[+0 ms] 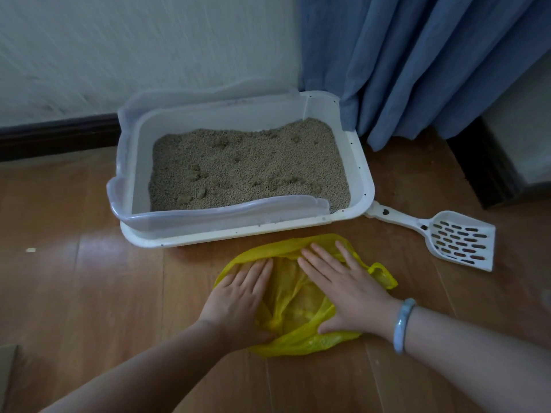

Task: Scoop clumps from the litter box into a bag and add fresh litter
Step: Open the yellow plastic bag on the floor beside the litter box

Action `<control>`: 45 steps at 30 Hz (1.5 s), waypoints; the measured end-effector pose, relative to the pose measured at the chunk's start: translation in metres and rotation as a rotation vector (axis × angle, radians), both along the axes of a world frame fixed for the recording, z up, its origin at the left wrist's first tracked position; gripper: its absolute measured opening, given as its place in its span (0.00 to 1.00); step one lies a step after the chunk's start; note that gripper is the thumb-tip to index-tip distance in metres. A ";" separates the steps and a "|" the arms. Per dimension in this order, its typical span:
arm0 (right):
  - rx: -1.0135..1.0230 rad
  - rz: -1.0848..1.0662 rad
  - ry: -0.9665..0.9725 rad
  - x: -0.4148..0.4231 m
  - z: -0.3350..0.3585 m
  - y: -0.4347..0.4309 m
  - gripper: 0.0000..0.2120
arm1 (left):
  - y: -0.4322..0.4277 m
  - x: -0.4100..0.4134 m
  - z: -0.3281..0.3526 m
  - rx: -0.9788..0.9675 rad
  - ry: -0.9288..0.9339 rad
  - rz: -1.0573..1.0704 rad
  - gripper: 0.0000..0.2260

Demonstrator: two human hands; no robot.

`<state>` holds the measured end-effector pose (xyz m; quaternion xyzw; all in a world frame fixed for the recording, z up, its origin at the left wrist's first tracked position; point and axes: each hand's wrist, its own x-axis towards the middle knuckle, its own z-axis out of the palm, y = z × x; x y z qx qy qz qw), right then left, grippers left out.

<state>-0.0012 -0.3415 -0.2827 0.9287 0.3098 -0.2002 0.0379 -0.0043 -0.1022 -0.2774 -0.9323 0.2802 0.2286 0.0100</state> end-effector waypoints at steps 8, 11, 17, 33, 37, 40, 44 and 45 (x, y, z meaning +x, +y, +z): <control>0.001 -0.112 0.077 0.002 -0.015 -0.009 0.60 | 0.015 0.007 0.002 -0.040 0.007 -0.038 0.50; 0.029 -0.112 0.057 0.001 -0.012 -0.013 0.59 | 0.015 0.002 0.006 -0.220 -0.173 -0.175 0.39; 0.004 -0.111 0.088 -0.002 -0.011 -0.017 0.59 | 0.009 0.000 0.010 -0.069 -0.207 -0.111 0.49; 0.504 -0.214 -0.153 0.000 0.019 -0.013 0.29 | -0.030 0.016 0.038 -0.444 -0.279 -0.090 0.31; 0.649 -0.367 -0.172 0.011 0.032 -0.019 0.26 | -0.057 0.035 0.058 -0.605 -0.324 -0.045 0.20; 0.761 -0.504 -0.153 0.019 0.044 -0.036 0.26 | -0.070 0.055 0.070 -0.656 -0.419 -0.066 0.17; 0.775 -0.666 -0.235 0.029 0.055 -0.069 0.24 | -0.092 0.086 0.085 -0.578 -0.560 -0.067 0.18; 0.773 -0.699 -0.253 0.032 0.056 -0.076 0.24 | -0.098 0.094 0.086 -0.552 -0.561 -0.061 0.18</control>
